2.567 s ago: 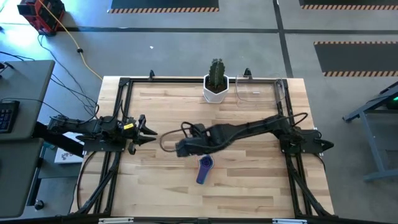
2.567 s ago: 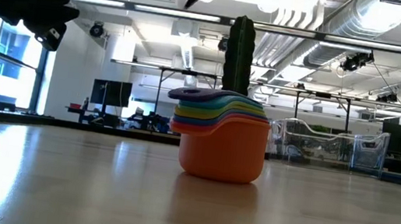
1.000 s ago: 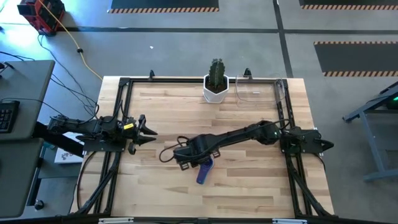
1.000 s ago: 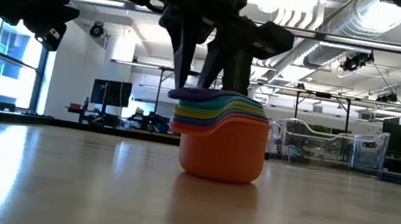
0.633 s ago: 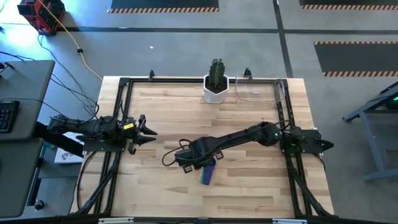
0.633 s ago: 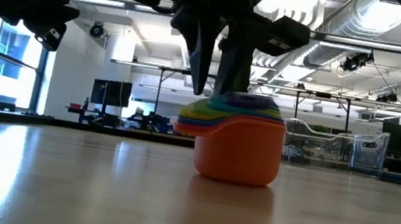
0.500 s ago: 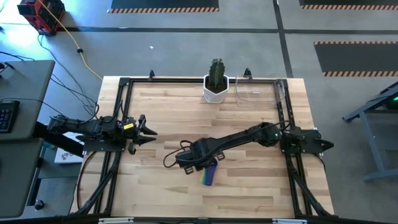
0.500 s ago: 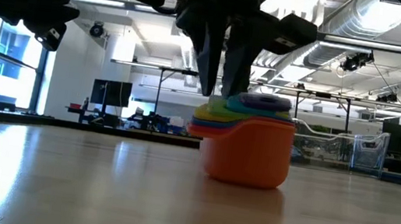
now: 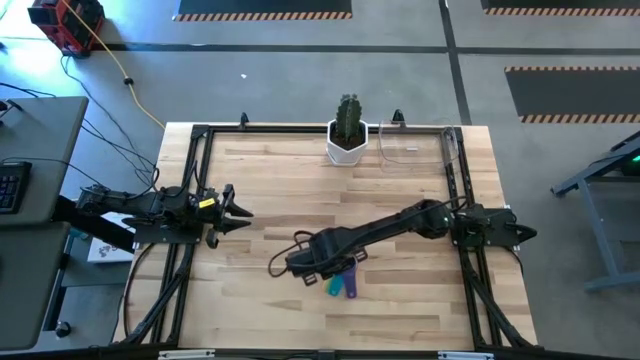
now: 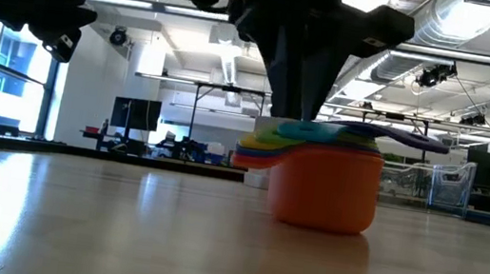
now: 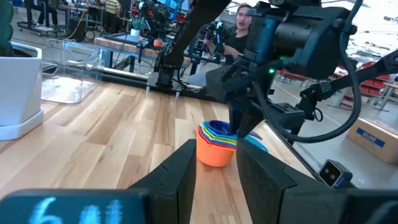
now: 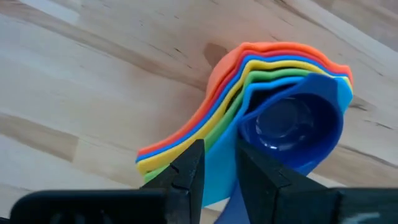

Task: Nest measuring cups in basket
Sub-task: Put the measuring cups into the transparent bin

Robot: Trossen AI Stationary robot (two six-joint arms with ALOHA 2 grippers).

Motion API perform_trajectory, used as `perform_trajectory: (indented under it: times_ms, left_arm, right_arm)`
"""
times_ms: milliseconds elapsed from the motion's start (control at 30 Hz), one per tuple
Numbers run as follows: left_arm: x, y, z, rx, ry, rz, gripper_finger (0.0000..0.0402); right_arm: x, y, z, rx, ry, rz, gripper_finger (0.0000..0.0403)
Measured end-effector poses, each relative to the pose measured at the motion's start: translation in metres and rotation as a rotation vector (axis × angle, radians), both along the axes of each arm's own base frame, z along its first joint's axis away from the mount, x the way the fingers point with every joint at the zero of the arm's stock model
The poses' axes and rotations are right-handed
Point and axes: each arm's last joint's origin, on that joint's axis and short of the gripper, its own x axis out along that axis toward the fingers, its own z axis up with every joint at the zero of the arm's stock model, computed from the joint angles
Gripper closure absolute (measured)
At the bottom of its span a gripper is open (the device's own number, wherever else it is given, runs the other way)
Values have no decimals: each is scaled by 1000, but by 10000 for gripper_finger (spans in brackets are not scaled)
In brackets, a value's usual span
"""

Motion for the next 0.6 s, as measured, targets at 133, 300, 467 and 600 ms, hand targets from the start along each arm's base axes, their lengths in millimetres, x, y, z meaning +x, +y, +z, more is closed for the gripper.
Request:
perform_trajectory:
  times_ms: [133,300,467,600]
  left_arm:
    - [0,0,0,0,0,0,298]
    - [0,0,0,0,0,0,298]
    - [0,0,0,0,0,0,298]
    - [0,0,0,0,0,0,298]
  right_arm:
    - [1,3,7,-8,-34,2,321]
    - [2,3,17,-13,-68,-3,321]
    - [-12,14,32,-59,-62,-65,321]
    - [-29,36,42,-123,-56,-134,321]
